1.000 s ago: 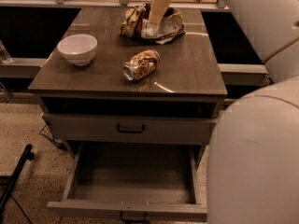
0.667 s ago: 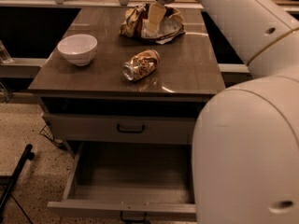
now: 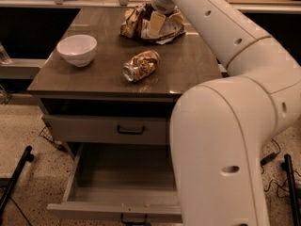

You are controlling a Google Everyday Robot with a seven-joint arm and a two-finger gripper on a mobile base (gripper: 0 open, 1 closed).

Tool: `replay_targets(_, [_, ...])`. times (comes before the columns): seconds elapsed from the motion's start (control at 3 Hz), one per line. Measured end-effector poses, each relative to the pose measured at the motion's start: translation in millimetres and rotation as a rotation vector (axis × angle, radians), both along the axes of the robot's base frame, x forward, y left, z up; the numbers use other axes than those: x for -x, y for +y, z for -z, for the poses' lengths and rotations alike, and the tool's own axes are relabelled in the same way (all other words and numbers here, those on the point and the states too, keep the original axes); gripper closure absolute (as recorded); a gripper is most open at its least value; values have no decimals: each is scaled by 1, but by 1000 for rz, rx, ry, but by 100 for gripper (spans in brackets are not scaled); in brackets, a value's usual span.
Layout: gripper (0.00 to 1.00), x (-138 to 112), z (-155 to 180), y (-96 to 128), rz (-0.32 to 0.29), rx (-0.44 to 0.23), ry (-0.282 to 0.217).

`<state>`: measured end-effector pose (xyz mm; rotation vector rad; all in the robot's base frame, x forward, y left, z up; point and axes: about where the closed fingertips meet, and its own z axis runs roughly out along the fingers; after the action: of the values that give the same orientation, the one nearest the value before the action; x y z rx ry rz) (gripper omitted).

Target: Place brown chip bag into middle drawer

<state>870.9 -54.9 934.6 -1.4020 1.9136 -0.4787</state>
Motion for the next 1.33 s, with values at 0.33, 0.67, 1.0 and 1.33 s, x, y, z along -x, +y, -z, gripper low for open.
replay_targets(0.33, [18, -22, 28, -2, 33, -3, 16])
replay_targets(0.67, [41, -32, 41, 5, 13, -24, 25])
replay_targets(1.0, [64, -31, 42, 15, -39, -47, 29])
replay_targets(1.33, [87, -24, 26, 23, -94, -90, 12])
